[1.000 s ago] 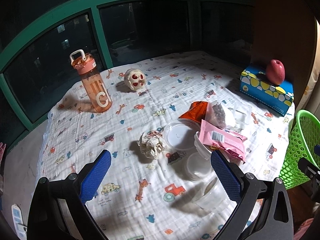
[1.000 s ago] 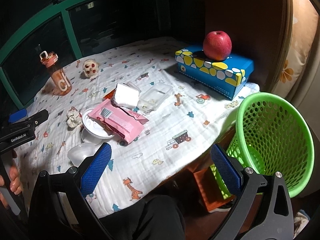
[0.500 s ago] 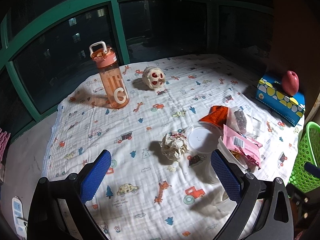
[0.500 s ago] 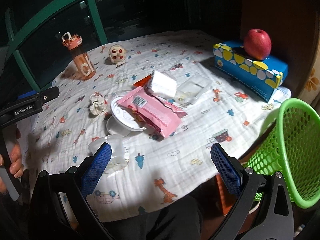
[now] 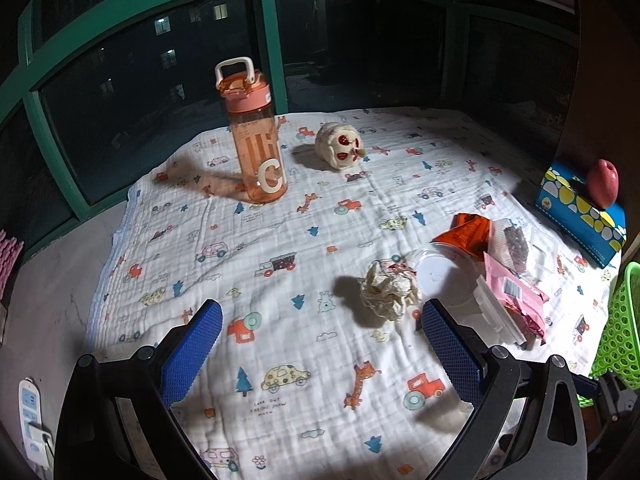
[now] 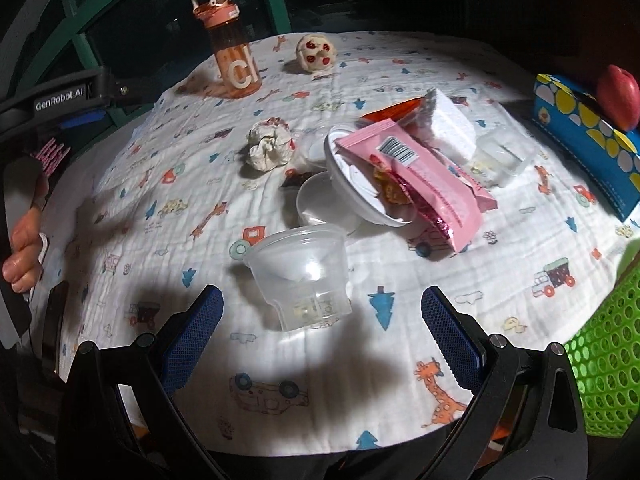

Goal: Collect trash
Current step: 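Grasp the clear plastic cup with the right tool while the left tool grasps the crumpled tissue, then carry the cup into the green basket and open the right tool while the left tool carries the tissue over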

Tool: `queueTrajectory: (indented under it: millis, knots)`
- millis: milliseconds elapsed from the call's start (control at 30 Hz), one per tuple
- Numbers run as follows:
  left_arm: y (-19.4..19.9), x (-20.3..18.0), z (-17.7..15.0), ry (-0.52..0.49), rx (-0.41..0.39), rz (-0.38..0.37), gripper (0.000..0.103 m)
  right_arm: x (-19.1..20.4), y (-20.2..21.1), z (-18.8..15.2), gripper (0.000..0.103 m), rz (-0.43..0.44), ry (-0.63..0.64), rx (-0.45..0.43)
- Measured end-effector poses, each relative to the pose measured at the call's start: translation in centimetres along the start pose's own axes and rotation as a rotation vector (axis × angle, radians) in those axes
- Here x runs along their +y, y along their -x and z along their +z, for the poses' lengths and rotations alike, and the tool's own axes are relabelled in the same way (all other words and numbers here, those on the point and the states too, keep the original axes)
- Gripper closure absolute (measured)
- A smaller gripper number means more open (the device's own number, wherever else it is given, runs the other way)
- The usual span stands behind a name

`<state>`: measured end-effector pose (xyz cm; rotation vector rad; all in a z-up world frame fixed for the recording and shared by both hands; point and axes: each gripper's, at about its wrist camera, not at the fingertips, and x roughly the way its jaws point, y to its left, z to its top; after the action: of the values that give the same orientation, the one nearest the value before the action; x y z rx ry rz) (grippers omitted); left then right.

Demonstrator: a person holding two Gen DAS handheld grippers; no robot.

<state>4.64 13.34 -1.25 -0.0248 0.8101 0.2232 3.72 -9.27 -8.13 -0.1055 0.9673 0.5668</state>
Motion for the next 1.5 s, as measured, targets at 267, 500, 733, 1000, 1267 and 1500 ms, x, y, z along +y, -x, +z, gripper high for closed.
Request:
queueTrajectory:
  millis: [267, 500, 733, 1000, 1267, 1500]
  knots:
    - [-2.0, 1.3, -0.6, 0.01, 0.048, -0.025, 0.006, 1.4, -3.2, 0.1, 0.008, -0.007, 0.069, 0.04]
    - [-4.8, -0.2, -0.7, -0.034, 0.096, -0.099, 0.006, 0.8, -4.5, 0.2, 0.021, -0.004, 0.052, 0.064]
    - [-8.3, -2.2, -0.1, -0.073, 0.135, -0.161, 0.006, 0.5, -4.0, 0.2, 0.041, 0.028, 0.024, 0.061]
    - [-11.9, -4.7, 0.4, -0.124, 0.16, -0.232, 0.007, 0.1, -1.7, 0.1, 0.042, 0.061, -0.007, 0.032]
    - [-15.0, -4.7, 0.5, -0.069, 0.224, -0.298, 0.03, -1.0, 1.8, 0.2, 0.042, 0.076, -0.057, -0.022]
    - [-14.2, -4.6, 0.3, -0.063, 0.205, -0.331, 0.052, -3.1, 4.2, 0.1, 0.042, 0.055, -0.111, -0.063]
